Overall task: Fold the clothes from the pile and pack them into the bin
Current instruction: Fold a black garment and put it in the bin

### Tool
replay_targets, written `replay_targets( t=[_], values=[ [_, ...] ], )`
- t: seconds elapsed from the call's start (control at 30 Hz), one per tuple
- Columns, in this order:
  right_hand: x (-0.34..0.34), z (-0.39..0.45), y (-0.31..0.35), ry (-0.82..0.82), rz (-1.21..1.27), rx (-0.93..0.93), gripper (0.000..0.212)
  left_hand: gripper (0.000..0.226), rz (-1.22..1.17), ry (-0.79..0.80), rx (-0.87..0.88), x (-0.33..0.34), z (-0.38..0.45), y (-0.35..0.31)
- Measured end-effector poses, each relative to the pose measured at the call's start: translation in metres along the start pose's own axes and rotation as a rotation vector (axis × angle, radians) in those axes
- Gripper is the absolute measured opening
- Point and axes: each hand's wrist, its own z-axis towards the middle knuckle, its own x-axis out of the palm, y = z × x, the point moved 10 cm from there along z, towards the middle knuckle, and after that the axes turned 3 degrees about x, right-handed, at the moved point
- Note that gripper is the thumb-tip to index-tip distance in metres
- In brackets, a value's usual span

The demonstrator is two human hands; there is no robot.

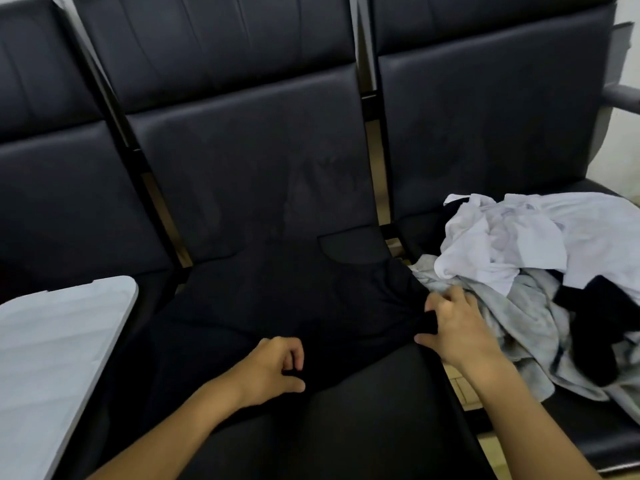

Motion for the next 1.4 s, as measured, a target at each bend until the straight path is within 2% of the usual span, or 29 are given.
replay_targets(
  t=[0.07, 0.17, 0.23, 0.3, 0.37, 0.43, 0.47, 0.57, 0.67, 0.73, 0.8, 0.87, 0.9, 1.0, 1.1, 1.23, 1.33, 1.4],
  values=[
    [-0.008, -0.004, 0.000, -0.006, -0.069, -0.045, 0.043, 0.021, -0.064, 0.172, 0.036, 0.017, -0.025, -0.021],
    [-0.016, -0.010, -0.007, 0.015, 0.004, -0.049, 0.027, 0.020, -0.016, 0.589, 0.041, 0.056, -0.062, -0.053],
    [-0.022, -0.012, -0.013, 0.007, 0.062, -0.024, 0.029, 0.019, 0.018, 0.654, 0.046, 0.060, -0.059, -0.068],
    [-0.023, -0.012, -0.023, 0.019, 0.066, 0.013, 0.036, 0.012, -0.033, 0.503, 0.092, 0.047, -0.025, -0.085],
    [-0.018, -0.012, -0.032, 0.070, 0.013, 0.050, 0.033, 0.008, -0.051, 0.229, 0.161, 0.021, 0.022, -0.102],
    [-0.017, -0.011, -0.039, 0.097, 0.035, 0.067, 0.018, 0.017, 0.026, 0.015, 0.223, -0.002, 0.067, -0.124],
    [-0.018, -0.010, -0.041, 0.089, 0.089, 0.064, 0.018, 0.028, 0.080, -0.038, 0.239, -0.008, 0.088, -0.135],
    [-0.027, -0.007, -0.050, 0.089, 0.400, 0.081, 0.043, 0.064, 0.231, -0.052, 0.210, -0.006, 0.146, -0.153],
    [-0.025, -0.010, -0.061, 0.189, 0.698, 0.141, 0.038, 0.078, 0.347, 0.012, 0.140, 0.006, 0.186, -0.154],
    [-0.022, -0.012, -0.069, 0.239, 0.690, 0.159, 0.039, 0.065, 0.388, 0.012, 0.146, 0.008, 0.198, -0.158],
    [-0.017, -0.011, -0.075, 0.257, 0.715, 0.174, 0.040, 0.039, 0.334, -0.010, 0.189, 0.007, 0.205, -0.162],
    [-0.013, -0.011, -0.078, 0.264, 0.820, 0.208, 0.025, 0.026, 0.294, -0.060, 0.223, 0.001, 0.209, -0.165],
    [-0.013, -0.012, -0.076, 0.276, 0.885, 0.235, 0.019, 0.028, 0.241, -0.104, 0.225, -0.005, 0.210, -0.165],
    [-0.011, -0.014, -0.071, 0.331, 1.021, 0.281, 0.030, 0.028, -0.151, -0.246, 0.241, -0.032, 0.209, -0.167],
    [-0.032, -0.023, -0.050, 0.349, 1.029, 0.164, 0.014, 0.036, -0.527, -0.262, 0.186, -0.055, 0.199, -0.169],
    [-0.063, -0.038, 0.005, 0.373, 1.093, -0.044, 0.007, 0.045, -1.093, -0.226, 0.023, -0.077, 0.172, -0.157],
    [-0.071, -0.048, 0.062, 0.346, 1.181, -0.179, 0.012, 0.020, -1.288, -0.186, 0.014, -0.102, 0.149, -0.145],
    [-0.070, -0.059, 0.106, 0.307, 1.182, -0.306, 0.016, 0.006, -1.277, -0.231, -0.009, -0.127, 0.137, -0.125]
  ],
)
